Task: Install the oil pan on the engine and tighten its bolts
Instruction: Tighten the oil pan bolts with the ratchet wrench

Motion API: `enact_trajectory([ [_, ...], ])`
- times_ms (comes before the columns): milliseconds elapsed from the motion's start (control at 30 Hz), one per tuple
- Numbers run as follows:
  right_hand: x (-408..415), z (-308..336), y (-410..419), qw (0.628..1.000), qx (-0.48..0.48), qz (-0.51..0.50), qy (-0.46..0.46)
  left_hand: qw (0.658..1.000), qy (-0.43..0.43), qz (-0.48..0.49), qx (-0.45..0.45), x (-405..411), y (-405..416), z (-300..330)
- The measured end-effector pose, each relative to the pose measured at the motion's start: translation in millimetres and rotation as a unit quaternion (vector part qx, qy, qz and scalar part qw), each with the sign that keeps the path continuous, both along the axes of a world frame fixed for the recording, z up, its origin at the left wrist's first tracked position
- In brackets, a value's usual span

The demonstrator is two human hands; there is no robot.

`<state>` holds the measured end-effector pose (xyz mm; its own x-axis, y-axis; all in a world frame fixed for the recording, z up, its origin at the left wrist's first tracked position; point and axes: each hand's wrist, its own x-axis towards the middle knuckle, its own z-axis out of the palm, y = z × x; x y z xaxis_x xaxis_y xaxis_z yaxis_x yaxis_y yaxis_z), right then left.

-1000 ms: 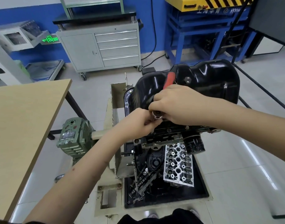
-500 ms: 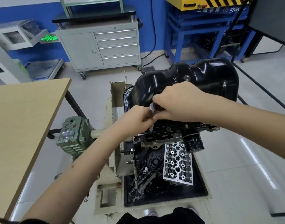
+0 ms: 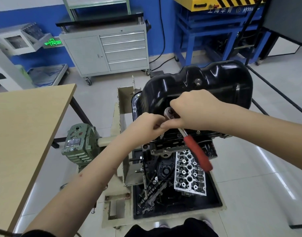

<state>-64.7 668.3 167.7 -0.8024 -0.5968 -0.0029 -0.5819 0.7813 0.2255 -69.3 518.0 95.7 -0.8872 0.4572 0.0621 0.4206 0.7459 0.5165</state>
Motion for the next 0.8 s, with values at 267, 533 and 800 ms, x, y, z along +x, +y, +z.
enact_trajectory([
  [267, 2, -2, 4, 0.998, 0.018, 0.062, 0.028, 0.999, 0.008, -0.038, -0.019, -1, 0, -2],
  [533, 12, -4, -4, 0.999, -0.030, -0.016, -0.007, 0.999, 0.040, -0.019, -0.003, -1, 4, -3],
  [800, 15, 1, -8, 1.000, 0.011, -0.013, 0.013, 1.000, -0.005, -0.021, 0.005, -4, 2, 1],
])
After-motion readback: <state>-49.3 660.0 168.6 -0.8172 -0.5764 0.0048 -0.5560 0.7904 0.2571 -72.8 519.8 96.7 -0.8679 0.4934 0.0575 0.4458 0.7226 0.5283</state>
